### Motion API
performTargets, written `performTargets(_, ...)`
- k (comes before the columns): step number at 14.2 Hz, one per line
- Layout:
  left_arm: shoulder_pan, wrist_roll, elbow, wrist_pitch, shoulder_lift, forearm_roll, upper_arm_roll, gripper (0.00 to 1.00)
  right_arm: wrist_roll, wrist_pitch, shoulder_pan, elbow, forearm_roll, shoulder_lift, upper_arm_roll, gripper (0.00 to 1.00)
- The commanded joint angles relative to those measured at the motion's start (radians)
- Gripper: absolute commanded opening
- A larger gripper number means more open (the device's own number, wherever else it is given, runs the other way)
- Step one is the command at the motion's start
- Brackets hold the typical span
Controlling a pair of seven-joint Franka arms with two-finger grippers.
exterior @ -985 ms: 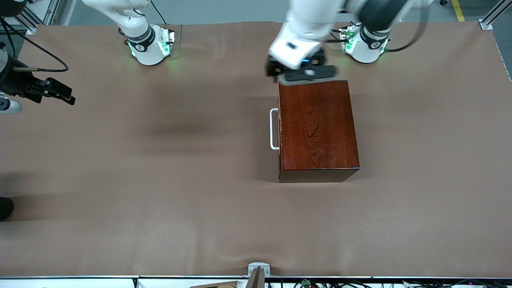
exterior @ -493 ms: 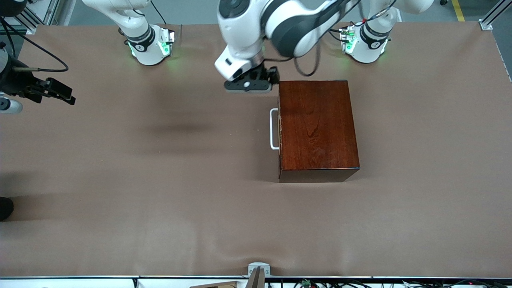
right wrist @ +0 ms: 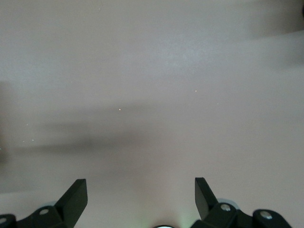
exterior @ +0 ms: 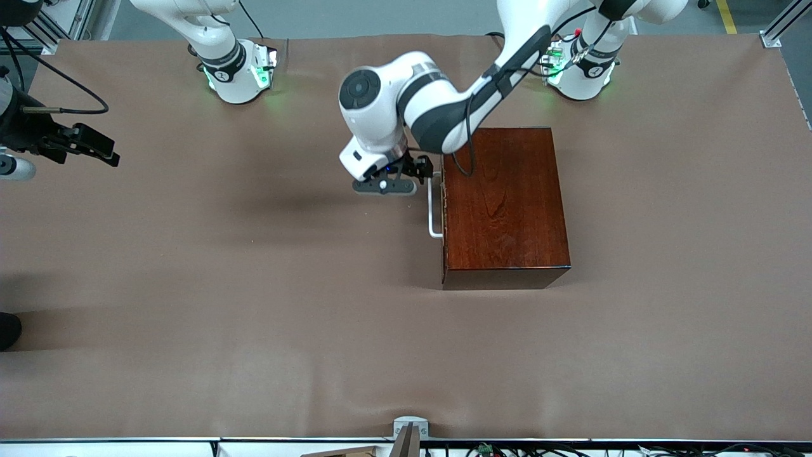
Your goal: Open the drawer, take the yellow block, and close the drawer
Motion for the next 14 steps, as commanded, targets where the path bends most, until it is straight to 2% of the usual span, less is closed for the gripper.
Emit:
performTargets(1,-0.012,0.004,0.024,-0.013,0.012,0.036,0.011,1.0,0.014,-0.01,0.007,0.015,0.009,0.006,-0.002,1.0)
performTargets(14,-0.019,-0.023,0.024,-0.011,0.07,0.056,0.049,1.0,0.014,-0.01,0.005,0.017,0.007,0.006,-0.002,1.0)
